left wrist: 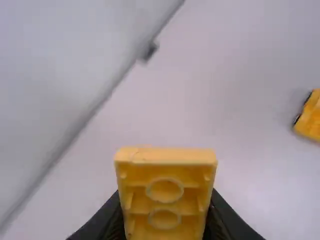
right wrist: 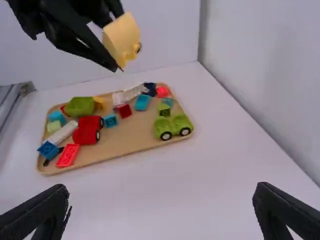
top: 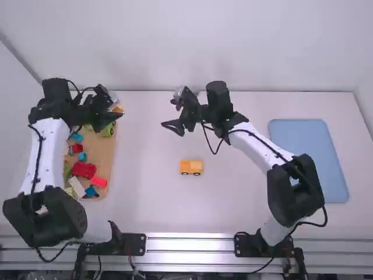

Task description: Assemble lego blocks to make yellow taxi

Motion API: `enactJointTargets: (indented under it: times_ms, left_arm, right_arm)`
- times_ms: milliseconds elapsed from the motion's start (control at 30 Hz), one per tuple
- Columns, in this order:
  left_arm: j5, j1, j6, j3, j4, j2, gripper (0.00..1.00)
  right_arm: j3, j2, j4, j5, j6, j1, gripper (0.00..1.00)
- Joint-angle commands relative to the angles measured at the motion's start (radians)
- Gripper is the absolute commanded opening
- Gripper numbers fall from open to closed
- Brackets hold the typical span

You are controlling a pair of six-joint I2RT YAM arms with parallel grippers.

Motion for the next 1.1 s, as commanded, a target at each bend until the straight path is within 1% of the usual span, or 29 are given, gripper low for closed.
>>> enactJointTargets:
  times_ms: [0,67,133,167,233,333,400,467,500,533,600,667,733,800,833,867,900,967,1033,1067]
  left_arm:
    - [0.172,-0.086,-0.010,-0.023,0.037,-0.034,0.14]
    - [0.172,-0.130,-0.043,-0.026,0.060,-0.032,0.12]
    - [0.189,-0.197,-0.093,-0.040,0.088,-0.024,0.08]
    - [0.201,-0.218,-0.104,-0.049,0.099,-0.021,0.08]
    - [0.247,-0.272,-0.104,-0.084,0.127,-0.001,0.09]
    - [0.286,-0.311,-0.120,-0.144,0.173,0.009,0.09]
    - [0.327,-0.316,-0.162,-0.179,0.222,0.009,0.10]
    - [0.350,-0.317,-0.251,-0.224,0.317,0.009,0.12]
    - [0.360,-0.316,-0.300,-0.242,0.362,0.009,0.12]
    - [0.365,-0.317,-0.319,-0.249,0.381,0.009,0.13]
    - [0.415,-0.317,-0.436,-0.312,0.542,0.008,0.13]
    - [0.434,-0.317,-0.476,-0.340,0.611,0.008,0.13]
    - [0.453,-0.317,-0.536,-0.378,0.713,0.008,0.13]
    - [0.452,-0.317,-0.603,-0.411,0.806,0.009,0.13]
    - [0.452,-0.317,-0.624,-0.423,0.840,0.009,0.13]
    - [0.453,-0.317,-0.673,-0.446,0.911,0.008,0.13]
    - [0.452,-0.317,-0.716,-0.463,0.971,0.008,0.13]
    - [0.452,-0.317,-0.769,-0.483,1.044,0.008,0.14]
    - [0.453,-0.317,-0.828,-0.509,1.127,0.008,0.15]
    - [0.453,-0.317,-0.840,-0.514,1.144,0.008,0.15]
  right_arm:
    - [0.030,-0.018,0.028,-0.179,-0.040,-0.040,0.98]
    - [0.030,-0.018,0.045,-0.262,-0.041,-0.060,0.98]
    - [0.030,-0.018,0.069,-0.392,-0.042,-0.096,0.98]
    - [0.030,-0.018,0.077,-0.424,-0.041,-0.107,0.98]
    - [0.029,-0.018,0.079,-0.496,-0.042,-0.133,0.98]
    - [0.029,-0.018,0.078,-0.569,-0.069,-0.155,0.98]
    - [0.026,-0.018,0.086,-0.606,-0.089,-0.160,0.98]
    - [0.026,-0.018,0.087,-0.640,-0.098,-0.158,0.99]
    - [0.026,-0.018,0.086,-0.641,-0.097,-0.154,1.00]
    - [0.026,-0.018,0.085,-0.640,-0.097,-0.152,0.98]
    - [0.025,-0.018,0.076,-0.605,-0.098,-0.129,0.95]
    - [0.024,-0.018,0.076,-0.573,-0.098,-0.114,0.91]
    - [0.024,-0.018,0.076,-0.534,-0.098,-0.097,0.89]
    - [0.024,-0.018,0.079,-0.531,-0.098,-0.088,0.87]
    - [0.024,-0.018,0.083,-0.533,-0.098,-0.084,0.85]
    - [0.024,-0.018,0.087,-0.534,-0.098,-0.083,0.77]
    - [0.024,-0.018,0.087,-0.525,-0.098,-0.084,0.73]
    - [0.024,-0.018,0.083,-0.502,-0.092,-0.084,0.70]
    - [0.024,-0.018,0.074,-0.466,-0.079,-0.084,0.63]
    - [0.024,-0.018,0.075,-0.462,-0.074,-0.084,0.62]
